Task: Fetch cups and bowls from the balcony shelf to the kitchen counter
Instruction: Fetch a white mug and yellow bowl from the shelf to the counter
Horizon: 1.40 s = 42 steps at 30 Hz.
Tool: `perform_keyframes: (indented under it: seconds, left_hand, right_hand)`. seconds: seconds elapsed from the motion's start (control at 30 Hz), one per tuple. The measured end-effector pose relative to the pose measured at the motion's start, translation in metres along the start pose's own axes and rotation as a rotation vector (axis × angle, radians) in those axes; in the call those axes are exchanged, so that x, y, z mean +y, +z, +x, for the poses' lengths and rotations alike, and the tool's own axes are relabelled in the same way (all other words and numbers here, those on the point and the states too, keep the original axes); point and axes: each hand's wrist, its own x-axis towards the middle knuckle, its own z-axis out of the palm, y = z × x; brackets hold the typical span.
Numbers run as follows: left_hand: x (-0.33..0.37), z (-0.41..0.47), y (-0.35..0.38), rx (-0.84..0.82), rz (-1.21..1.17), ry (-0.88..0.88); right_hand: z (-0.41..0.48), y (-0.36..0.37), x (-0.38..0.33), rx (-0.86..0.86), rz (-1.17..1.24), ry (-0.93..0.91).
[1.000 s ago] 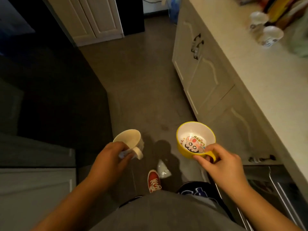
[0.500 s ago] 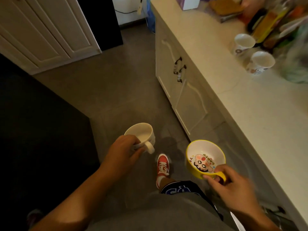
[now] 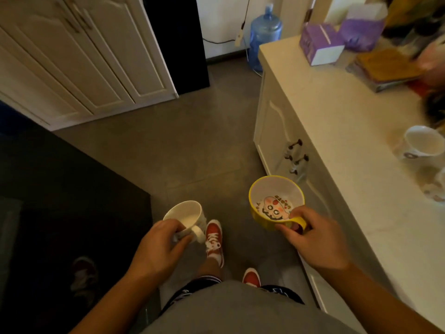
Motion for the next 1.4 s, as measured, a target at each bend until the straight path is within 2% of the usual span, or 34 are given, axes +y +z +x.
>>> perform_keyframes:
  seconds: [0.1,0.23,0.4,0.6,0.73,0.9,1.03,1.23,1.4]
  left_hand:
    - [-0.006,0.05,-0.009,-0.03,0.017,0.016]
    - [0.006,0.139,-0.027,-0.125,0.036,0.113]
    - [0.055,0.241,-0.039,-0.278,0.091,0.354]
    - [0.147,0.317,-0.003,-0.447,0.175,0.669]
    - [0.213,0.327,0.037,-0.57,0.159,0.896]
    - [0.278,0.32,0.094,-0.621,0.171,1.095]
    - [0.312,0.312,0.13,-0.639,0.237,1.235]
    - [0.334,0.308,0.166,-0.631,0.339,1.325]
    - [0.342,0.309,0.182,-0.668,0.333,1.364]
  right_hand:
    - [0.046,0.013,-0.01,0.026,-0.022,-0.004]
    - [0.088,0.019,-0.015,0.08,0.026,0.128]
    - [0.097,0.008,-0.016,0.163,0.062,0.353]
    - [0.074,-0.031,-0.016,0.447,-0.054,0.624]
    - [0.052,-0.051,-0.007,0.58,-0.07,0.723]
    - [0.028,-0.069,0.026,0.644,-0.049,0.822]
    - [0.021,-0.091,0.047,0.682,-0.062,0.823]
    - [0.014,-0.111,0.076,0.746,-0.043,0.817]
    - [0.013,-0.118,0.086,0.767,-0.021,0.834]
